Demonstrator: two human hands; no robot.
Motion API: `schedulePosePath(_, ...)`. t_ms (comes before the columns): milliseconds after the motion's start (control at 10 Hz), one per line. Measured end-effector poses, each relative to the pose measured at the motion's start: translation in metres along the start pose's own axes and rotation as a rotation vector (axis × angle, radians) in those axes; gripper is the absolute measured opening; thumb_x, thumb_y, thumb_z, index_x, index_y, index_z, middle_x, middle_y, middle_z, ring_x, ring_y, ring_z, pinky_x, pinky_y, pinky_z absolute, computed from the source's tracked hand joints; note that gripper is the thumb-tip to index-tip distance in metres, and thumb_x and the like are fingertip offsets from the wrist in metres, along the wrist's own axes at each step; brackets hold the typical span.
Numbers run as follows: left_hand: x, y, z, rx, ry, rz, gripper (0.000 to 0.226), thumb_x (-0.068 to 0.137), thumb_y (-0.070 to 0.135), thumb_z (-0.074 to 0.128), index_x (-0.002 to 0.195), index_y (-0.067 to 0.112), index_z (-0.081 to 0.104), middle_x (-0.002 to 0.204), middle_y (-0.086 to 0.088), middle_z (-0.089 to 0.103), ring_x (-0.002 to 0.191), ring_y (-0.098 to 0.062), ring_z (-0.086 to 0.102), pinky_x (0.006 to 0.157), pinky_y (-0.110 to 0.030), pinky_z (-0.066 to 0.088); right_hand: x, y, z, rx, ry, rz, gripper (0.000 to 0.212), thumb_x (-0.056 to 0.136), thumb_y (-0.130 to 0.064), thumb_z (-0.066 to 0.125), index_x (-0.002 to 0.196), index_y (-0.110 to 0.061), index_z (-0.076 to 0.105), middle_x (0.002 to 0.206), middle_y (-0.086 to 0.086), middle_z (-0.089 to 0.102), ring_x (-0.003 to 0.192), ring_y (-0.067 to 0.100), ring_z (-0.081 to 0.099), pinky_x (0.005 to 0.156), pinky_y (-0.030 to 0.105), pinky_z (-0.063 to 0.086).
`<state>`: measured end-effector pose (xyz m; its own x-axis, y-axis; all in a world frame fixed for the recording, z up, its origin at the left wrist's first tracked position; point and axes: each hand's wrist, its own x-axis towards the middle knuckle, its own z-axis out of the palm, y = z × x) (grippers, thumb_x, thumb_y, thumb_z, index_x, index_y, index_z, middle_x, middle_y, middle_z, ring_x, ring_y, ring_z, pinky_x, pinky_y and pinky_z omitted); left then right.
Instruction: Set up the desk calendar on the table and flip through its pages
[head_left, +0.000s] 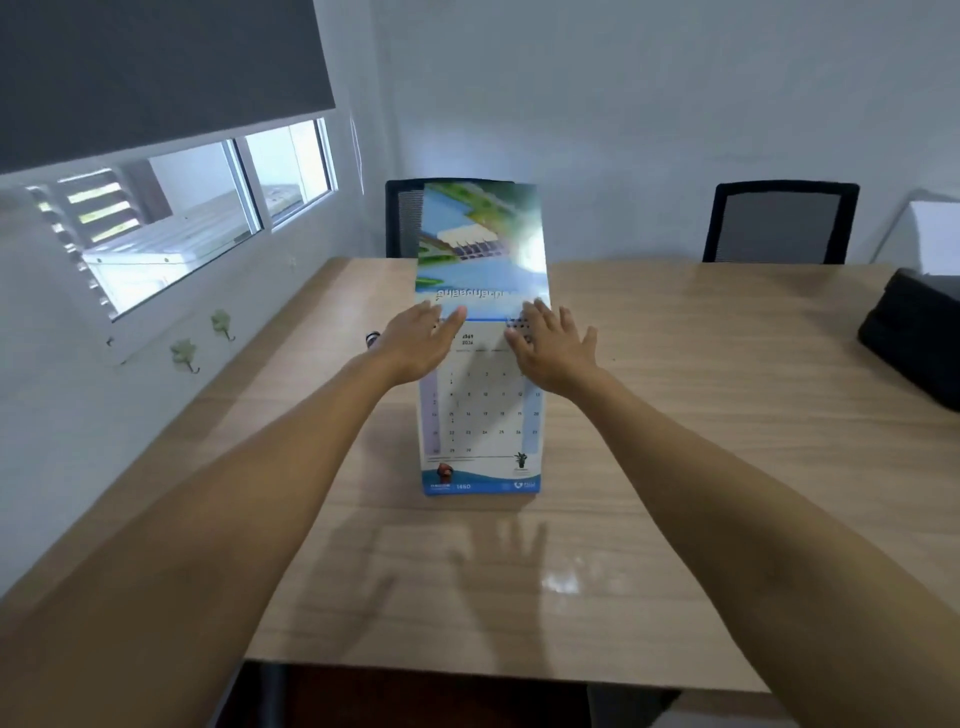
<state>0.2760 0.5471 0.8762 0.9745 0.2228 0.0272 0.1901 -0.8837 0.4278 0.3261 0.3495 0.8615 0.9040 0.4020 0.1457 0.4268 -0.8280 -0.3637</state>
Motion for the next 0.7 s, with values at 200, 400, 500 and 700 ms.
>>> schedulePosePath(200, -0.007, 0.006, 0.004, -0.046, 0.024, 0.014, 0.099, 0.079, 0.08, 0.013, 0.152, 0.014, 0.018, 0.159, -0.008, 0.025, 0.147, -0.026, 0.021, 0.118, -0.049, 0.021, 0.006, 0.001, 0.009, 0.055, 0.023, 0.016, 0.065, 0.099, -0.051, 0.02, 0.153, -0.017, 0.012, 0.163, 0.001, 0.012, 0.151, 0.023, 0.005, 0.117, 0.061, 0.001)
schedulePosePath(400, -0.003, 0.002, 0.01, 0.008, 0.044, 0.044, 0.089, 0.086, 0.074, 0.019, 0.154, 0.016, 0.011, 0.163, -0.005, 0.013, 0.151, -0.022, 0.007, 0.121, -0.047, 0.012, 0.004, -0.004, 0.011, 0.095, 0.037, 0.024, 0.064, 0.1, -0.048, 0.02, 0.154, -0.015, 0.011, 0.163, 0.003, 0.01, 0.151, 0.022, 0.005, 0.117, 0.06, 0.001)
schedulePosePath(500, -0.006, -0.001, 0.012, -0.019, 0.048, 0.056, 0.086, 0.087, 0.072, 0.016, 0.154, 0.019, 0.007, 0.164, -0.002, 0.006, 0.151, -0.019, 0.002, 0.122, -0.045, 0.009, 0.002, 0.0, 0.013, 0.042, 0.032, 0.022, 0.066, 0.099, -0.051, 0.017, 0.155, -0.018, 0.001, 0.164, 0.0, -0.005, 0.151, 0.021, -0.008, 0.118, 0.057, -0.004)
schedulePosePath(700, -0.035, -0.032, 0.057, 0.024, 0.194, -0.031, 0.08, 0.094, 0.061, 0.015, 0.152, 0.014, -0.013, 0.163, -0.004, -0.013, 0.15, -0.018, -0.01, 0.123, -0.037, 0.0, -0.032, 0.026, 0.058, 0.036, 0.153, 0.05, 0.07, 0.099, -0.051, 0.018, 0.153, -0.02, -0.014, 0.162, 0.004, -0.017, 0.15, 0.022, -0.014, 0.12, 0.05, -0.008)
